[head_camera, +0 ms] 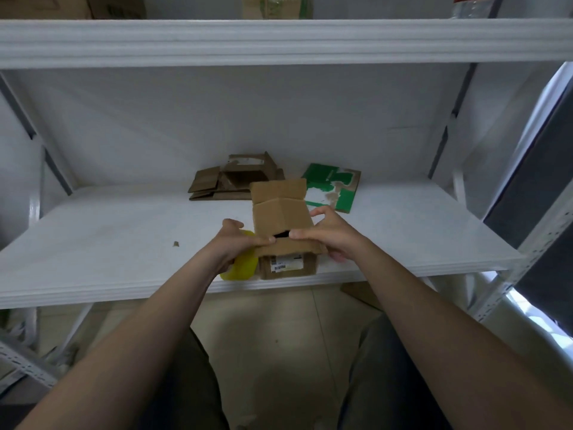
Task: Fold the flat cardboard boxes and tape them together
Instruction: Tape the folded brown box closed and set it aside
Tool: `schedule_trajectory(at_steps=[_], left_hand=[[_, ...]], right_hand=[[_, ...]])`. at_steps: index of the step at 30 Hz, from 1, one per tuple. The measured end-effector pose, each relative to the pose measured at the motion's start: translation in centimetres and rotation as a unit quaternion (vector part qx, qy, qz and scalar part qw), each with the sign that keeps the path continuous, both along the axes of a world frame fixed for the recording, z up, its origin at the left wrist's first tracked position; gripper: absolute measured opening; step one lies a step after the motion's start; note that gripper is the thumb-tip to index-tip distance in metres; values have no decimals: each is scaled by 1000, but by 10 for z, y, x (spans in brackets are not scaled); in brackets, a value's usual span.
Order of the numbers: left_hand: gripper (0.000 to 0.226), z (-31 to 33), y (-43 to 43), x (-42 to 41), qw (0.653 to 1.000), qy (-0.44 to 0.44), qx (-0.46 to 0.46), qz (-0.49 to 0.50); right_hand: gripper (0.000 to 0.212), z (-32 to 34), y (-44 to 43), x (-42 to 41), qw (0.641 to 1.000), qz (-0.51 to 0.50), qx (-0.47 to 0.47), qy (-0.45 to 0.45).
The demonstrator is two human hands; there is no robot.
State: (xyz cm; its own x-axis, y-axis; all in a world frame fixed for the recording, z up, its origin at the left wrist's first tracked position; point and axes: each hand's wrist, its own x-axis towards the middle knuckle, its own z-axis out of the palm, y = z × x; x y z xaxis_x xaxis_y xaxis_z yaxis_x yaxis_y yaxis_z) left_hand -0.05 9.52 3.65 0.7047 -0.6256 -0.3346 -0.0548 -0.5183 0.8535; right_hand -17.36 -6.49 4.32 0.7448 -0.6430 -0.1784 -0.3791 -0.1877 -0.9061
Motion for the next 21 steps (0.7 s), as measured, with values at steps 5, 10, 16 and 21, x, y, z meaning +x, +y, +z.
schedule_trajectory(at_steps=[5, 10, 16, 21], left_hand=[[97, -6, -8, -12, 995, -99, 3, 14], [89, -10, -15, -16, 988, -147, -2, 45], [87, -12, -13, -22, 976, -212, 9, 42], [96, 2, -20, -36, 981, -193, 12, 34]], right_hand=[[123, -7, 1, 15, 999, -3, -43, 27], [82, -7, 2, 16, 998, -38, -37, 32], [47, -6, 8, 15, 987, -99, -124, 23], [29, -6, 16, 15, 974, -98, -197, 55]])
